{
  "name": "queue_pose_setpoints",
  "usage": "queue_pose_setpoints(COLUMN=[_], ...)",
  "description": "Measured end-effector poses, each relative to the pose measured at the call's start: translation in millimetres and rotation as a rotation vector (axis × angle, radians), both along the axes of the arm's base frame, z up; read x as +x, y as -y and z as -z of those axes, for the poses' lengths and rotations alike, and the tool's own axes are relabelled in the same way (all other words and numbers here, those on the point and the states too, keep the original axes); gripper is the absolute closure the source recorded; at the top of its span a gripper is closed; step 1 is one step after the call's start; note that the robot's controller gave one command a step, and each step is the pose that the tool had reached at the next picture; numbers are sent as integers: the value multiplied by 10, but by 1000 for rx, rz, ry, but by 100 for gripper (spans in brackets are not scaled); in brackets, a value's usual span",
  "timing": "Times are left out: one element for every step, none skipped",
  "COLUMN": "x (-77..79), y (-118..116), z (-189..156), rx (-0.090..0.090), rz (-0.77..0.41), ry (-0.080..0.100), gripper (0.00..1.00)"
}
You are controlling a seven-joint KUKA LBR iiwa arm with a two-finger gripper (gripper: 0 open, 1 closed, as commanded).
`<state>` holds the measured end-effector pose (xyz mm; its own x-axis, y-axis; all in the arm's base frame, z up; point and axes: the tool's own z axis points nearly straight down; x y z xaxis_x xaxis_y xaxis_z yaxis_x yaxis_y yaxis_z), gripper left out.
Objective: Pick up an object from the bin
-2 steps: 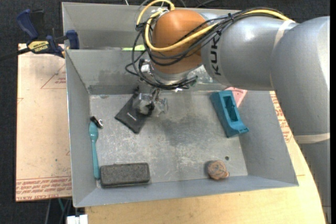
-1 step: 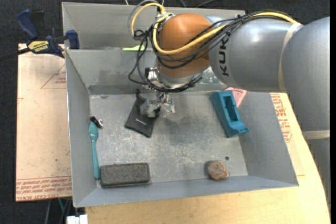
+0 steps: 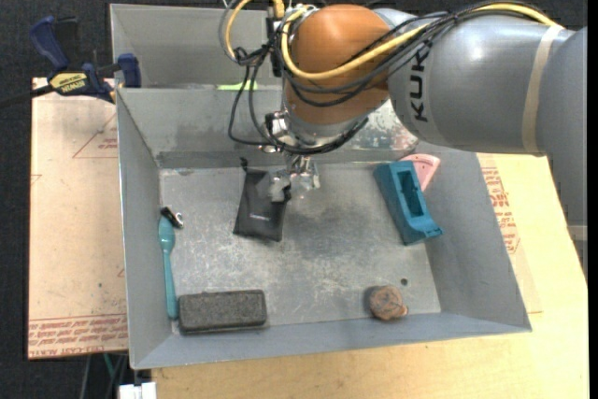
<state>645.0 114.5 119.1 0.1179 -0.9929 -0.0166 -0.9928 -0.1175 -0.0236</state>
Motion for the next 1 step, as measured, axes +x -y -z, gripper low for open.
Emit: queue_pose_setpoints(x=[-30], y=[6], z=[-376], rx=[6], rz=[271], ry=[-2], gripper=[100])
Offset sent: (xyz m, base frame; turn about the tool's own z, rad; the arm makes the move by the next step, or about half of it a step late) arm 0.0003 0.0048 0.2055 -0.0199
